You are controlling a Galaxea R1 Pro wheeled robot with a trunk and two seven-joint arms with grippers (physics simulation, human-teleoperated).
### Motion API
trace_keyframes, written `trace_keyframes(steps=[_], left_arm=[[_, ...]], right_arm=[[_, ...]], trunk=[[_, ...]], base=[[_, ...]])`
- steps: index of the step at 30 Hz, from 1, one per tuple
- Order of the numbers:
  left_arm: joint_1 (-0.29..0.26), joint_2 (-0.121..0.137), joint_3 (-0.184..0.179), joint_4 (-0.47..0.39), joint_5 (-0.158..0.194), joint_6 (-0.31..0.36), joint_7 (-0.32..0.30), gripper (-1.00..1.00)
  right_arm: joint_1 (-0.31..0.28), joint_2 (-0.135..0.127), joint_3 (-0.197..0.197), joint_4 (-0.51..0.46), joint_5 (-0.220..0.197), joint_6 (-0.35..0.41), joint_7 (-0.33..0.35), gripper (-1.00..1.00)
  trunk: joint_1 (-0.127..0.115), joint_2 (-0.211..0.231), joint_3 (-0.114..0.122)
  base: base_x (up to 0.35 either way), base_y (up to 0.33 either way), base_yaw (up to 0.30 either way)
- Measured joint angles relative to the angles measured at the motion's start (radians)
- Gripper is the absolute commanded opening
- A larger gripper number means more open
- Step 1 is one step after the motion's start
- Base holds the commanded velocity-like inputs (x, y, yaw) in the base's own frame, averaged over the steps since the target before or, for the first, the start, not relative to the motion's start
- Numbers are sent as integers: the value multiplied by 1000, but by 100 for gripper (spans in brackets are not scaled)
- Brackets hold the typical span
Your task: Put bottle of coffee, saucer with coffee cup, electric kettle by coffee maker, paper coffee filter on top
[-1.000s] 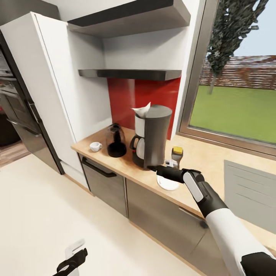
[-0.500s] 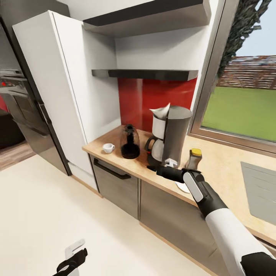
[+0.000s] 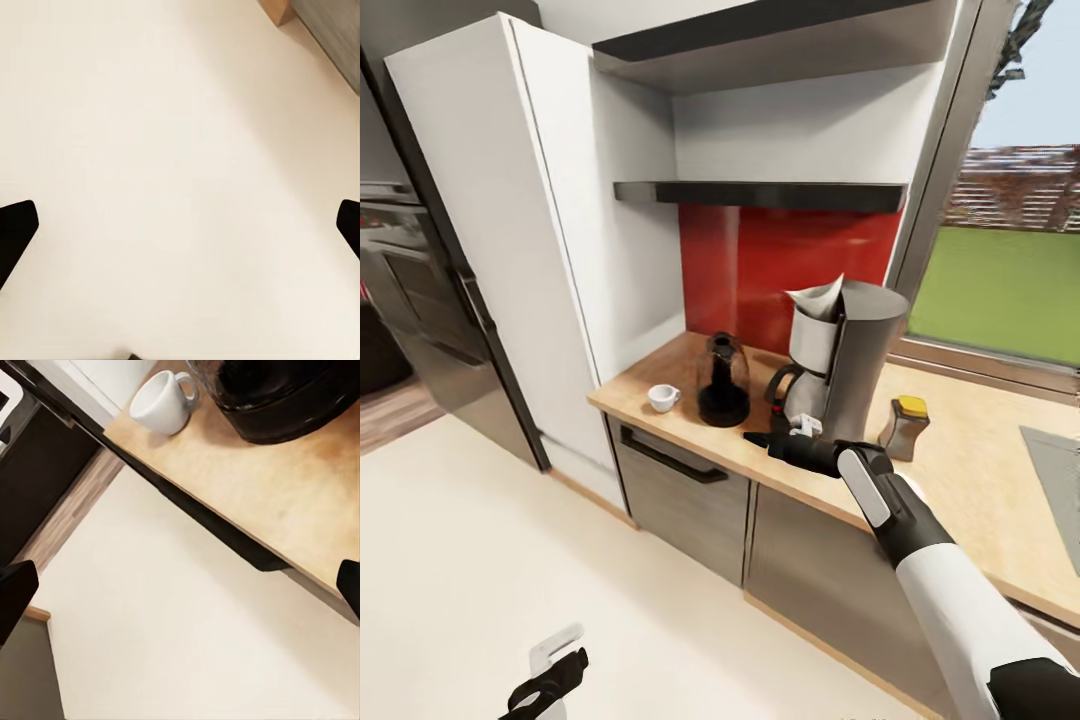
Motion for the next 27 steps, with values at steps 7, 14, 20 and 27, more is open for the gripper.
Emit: trace_keyframes(steps=[7,14,20,27], left_arm=[[0,0,0,0,0,0,0,100],[0,0,0,0,0,0,0,100],[0,0,0,0,0,0,0,100],[0,0,0,1,0,0,0,100]], right_arm=[[0,0,0,0,0,0,0,100],[0,0,0,0,0,3,-1,100],[0,0,0,0,0,3,-1,100],[0,0,0,0,0,3,-2,100]], trunk=[[0,0,0],[0,0,0],[0,0,0],[0,0,0]], base=[[85,339,-242],[96,339,-19],[135,339,-1],[165,330,-104]])
